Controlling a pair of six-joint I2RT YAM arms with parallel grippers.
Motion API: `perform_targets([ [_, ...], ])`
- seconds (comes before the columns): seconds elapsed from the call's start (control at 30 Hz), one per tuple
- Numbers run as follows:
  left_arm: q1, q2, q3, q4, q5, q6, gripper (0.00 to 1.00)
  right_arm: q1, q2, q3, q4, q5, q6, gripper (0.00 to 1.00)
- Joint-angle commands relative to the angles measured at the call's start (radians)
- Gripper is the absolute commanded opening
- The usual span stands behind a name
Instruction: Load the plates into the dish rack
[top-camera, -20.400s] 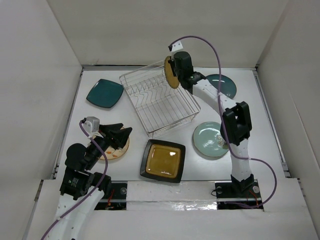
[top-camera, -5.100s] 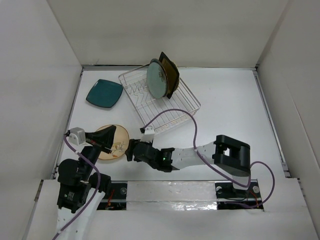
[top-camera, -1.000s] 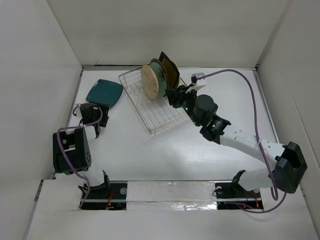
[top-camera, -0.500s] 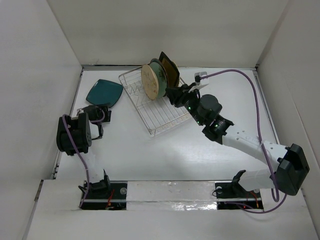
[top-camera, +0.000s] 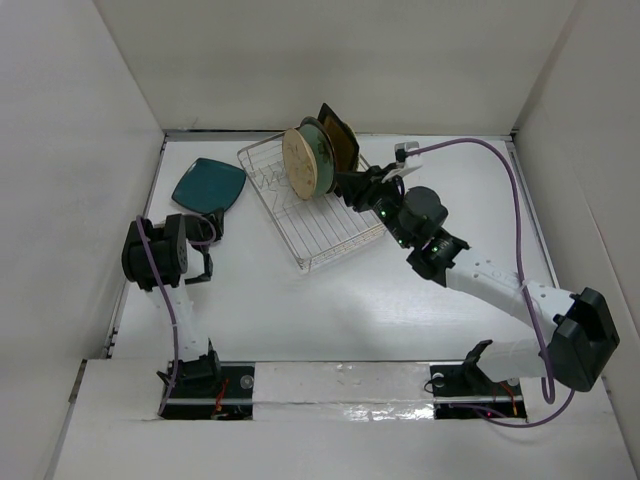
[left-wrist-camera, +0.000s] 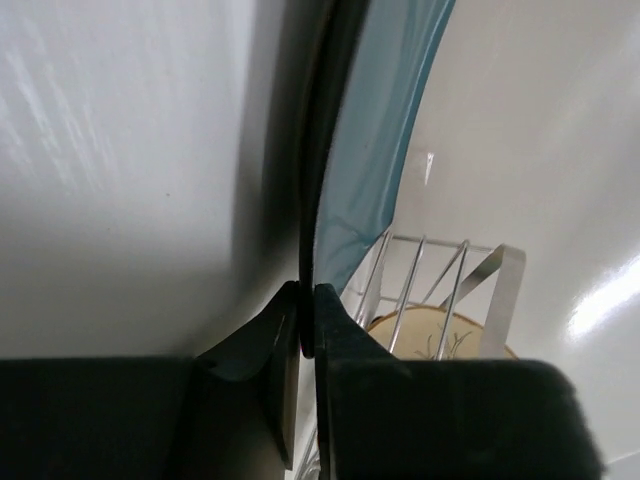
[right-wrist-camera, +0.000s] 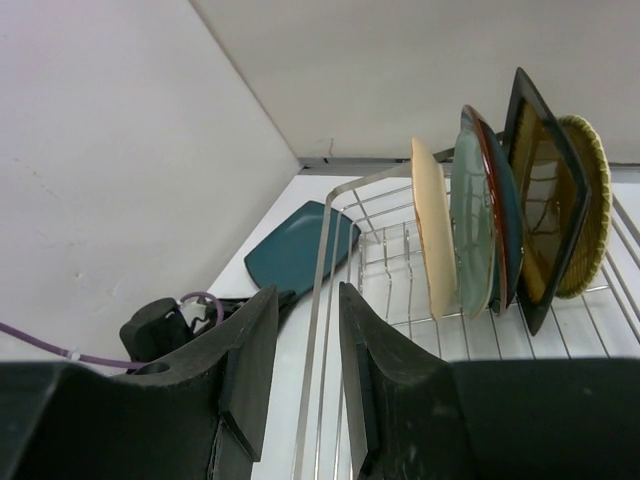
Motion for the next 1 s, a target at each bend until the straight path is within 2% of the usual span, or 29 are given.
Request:
perform_targets([
  [0.0, -0.001, 0.006, -0.007, 0.097, -0.029, -0.003, 0.0, -0.011, -0.012, -0.001, 0.061, -0.011, 0.012, 0.36],
  [0.27, 0.079, -0.096, -0.197, 0.293, -0.021, 0.049, 0.0, -0.002, -0.022, -0.005, 0.058, -0.023, 0.018, 0.36],
  [0.47, 0.09, -0.272, -0.346, 0.413, 0.011, 0.092, 0.0, 0.031, -0.032, 0.0, 0.041, -0.034, 0.02, 0.38],
  [0.73, 0.134, -0.551, -0.504, 0.449, 0.075, 0.058, 0.0, 0.06, 0.02, 0.092, -0.058, -0.115, 0.009, 0.5],
  [0.83, 0.157, -0.661, -0.538, 0.421, 0.103, 0.056, 0.0, 0.078, 0.056, 0.124, -0.075, -0.138, 0.004, 0.56],
  [0.9, 0.157, -0.737, -0.542, 0.345, 0.115, 0.084, 0.0, 0.078, 0.095, 0.143, -0.09, -0.16, 0.004, 0.59],
  [0.97, 0.157, -0.946, -0.529, 0.201, 0.132, 0.134, 0.0, 0.089, 0.13, 0.169, -0.101, -0.17, 0.007, 0.64],
])
